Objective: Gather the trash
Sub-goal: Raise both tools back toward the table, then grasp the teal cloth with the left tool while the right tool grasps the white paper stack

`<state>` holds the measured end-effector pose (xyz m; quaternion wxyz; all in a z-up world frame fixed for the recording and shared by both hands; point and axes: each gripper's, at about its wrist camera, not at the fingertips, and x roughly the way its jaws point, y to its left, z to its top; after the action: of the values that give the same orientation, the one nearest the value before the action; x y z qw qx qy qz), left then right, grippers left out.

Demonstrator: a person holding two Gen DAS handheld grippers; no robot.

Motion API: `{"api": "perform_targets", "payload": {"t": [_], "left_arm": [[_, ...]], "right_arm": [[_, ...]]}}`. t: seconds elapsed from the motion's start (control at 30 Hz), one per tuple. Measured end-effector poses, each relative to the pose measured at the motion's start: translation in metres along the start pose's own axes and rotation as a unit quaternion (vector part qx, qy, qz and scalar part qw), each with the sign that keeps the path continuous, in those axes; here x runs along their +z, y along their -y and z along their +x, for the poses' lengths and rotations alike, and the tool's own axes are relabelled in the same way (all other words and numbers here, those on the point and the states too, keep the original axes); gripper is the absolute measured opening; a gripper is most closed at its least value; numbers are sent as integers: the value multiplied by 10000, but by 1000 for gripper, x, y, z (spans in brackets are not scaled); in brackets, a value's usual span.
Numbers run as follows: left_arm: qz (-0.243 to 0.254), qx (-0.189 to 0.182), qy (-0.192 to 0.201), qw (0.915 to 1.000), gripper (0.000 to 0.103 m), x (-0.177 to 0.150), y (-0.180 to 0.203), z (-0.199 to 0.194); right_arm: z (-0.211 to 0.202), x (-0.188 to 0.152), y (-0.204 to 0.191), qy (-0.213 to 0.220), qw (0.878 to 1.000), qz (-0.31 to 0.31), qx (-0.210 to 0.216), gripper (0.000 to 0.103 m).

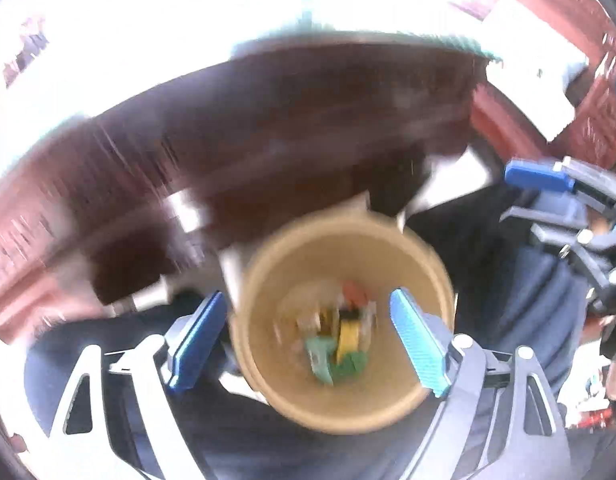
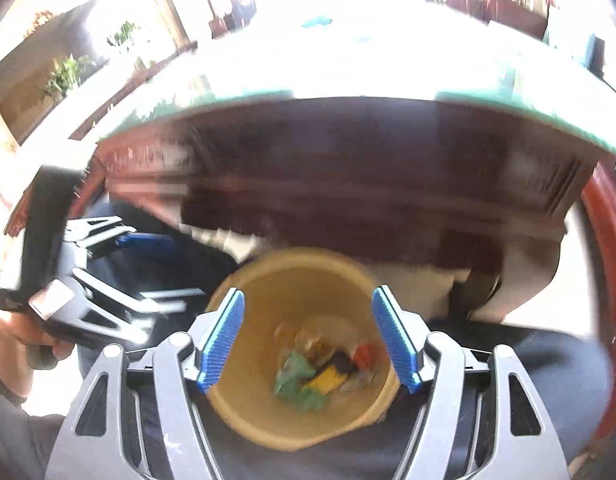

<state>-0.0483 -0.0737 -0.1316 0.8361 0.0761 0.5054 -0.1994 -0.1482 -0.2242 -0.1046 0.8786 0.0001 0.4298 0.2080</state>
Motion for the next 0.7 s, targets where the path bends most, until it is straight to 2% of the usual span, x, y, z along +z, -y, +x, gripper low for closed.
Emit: {"api": "perform_targets", "payload": {"t": [0.07, 0.17, 0.23, 0.3, 0.4, 0.5, 0.63, 0.7], "left_arm": [[-64, 57, 486, 9988, 92, 25, -8, -24], [-114, 287, 1184, 9925, 100, 67, -18, -55], [-217, 503, 1605, 9855, 99, 97, -27, -68], [-366, 544, 1855, 9805, 99, 125, -38, -72], [-718, 578, 1964, 9762, 99, 167, -62, -63], [-917, 677, 1784, 9773, 99, 205, -83, -36], [-887, 1079, 1570, 9777, 99, 240, -100, 0], [-885, 1111, 1518, 9782, 99, 249, -112, 11]], "right_arm": [[-9, 23, 4, 336, 9994, -35, -48, 70], [-24, 58, 7, 966, 9952, -89, -122, 79], [-29, 81, 9, 1324, 9909, -128, -214, 82], [-29, 102, 11, 1562, 9872, -143, -290, 85], [-22, 133, 17, 1764, 9839, -89, -275, 89], [-4, 161, 24, 1704, 9848, -66, -327, 91], [23, 189, 40, 1546, 9873, 38, -364, 92], [33, 199, 44, 1474, 9883, 90, -379, 94]]}}
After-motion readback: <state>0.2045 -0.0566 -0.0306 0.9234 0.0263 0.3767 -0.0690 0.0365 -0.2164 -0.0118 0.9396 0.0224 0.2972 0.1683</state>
